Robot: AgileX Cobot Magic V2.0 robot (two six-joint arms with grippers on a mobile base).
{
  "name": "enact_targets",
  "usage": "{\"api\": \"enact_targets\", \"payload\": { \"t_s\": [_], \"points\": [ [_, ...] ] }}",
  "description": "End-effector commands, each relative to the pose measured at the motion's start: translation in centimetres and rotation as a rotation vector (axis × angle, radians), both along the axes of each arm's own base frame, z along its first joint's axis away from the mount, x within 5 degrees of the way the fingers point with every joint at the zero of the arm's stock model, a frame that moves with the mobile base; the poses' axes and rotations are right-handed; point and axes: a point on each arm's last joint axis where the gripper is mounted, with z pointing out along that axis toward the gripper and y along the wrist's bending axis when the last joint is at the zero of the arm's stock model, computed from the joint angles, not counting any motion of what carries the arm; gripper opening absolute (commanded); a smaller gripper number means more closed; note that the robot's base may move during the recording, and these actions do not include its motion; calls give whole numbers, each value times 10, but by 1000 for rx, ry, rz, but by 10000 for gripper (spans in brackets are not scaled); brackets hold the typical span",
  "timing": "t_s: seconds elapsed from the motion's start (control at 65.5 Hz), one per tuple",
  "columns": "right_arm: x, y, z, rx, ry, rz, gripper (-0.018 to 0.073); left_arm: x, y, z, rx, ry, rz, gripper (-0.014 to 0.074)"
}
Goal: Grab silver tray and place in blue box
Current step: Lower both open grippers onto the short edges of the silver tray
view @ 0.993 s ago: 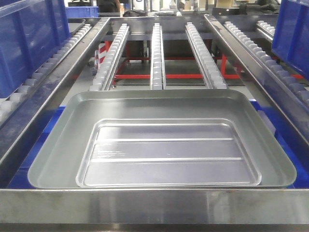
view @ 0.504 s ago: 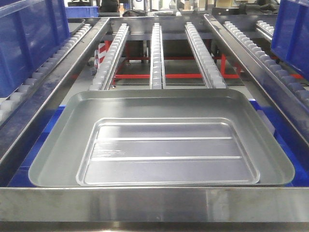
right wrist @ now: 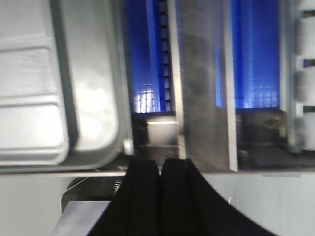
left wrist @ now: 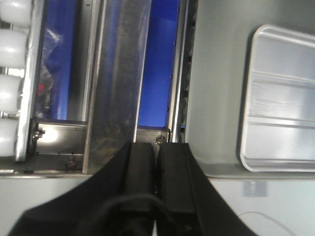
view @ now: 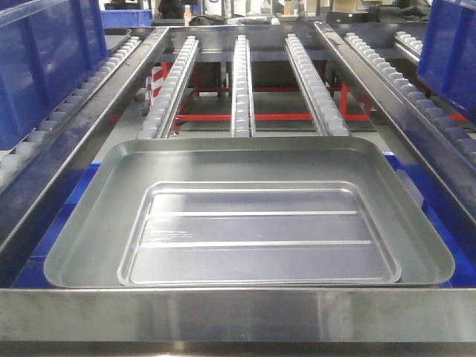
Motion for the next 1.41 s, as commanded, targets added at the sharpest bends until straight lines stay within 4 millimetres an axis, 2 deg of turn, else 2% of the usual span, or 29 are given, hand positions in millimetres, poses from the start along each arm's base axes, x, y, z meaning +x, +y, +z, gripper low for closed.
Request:
{"api": "enact_targets", "payload": {
  "t_s": [0.0,0.168,0.336,0.535,0.657,0.825,1.008,1.299,1.39],
  "points": [
    [14,12,13,-11,-78,-26,58,13,-24,11,-26,-59,6,-6],
    [30,53,19,-41,-55,80,58,28,-74,5,-26,-1,-104,-6],
    [56,79,20,-18,-40,105,58,51,-99,-8,-31,54,-44,-6],
    [67,85,12,-6,-26,96,58,67,-112,-12,38,31,-24,-6],
    [69,86,13,5,-51,100,58,67,-120,-8,115,42,-42,-6],
    [73,76,11,-11,-46,74,58,62,-136,-4,72,24,-77,-6],
    [77,66,10,-28,-56,74,57,61,-137,-9,86,51,-76,-6],
    [73,85,-2,-52,-18,152,57,60,-136,-10,100,66,-73,-6],
    [73,85,-2,-52,-17,151,57,60,-136,-10,100,66,-73,-6]
  ]
}}
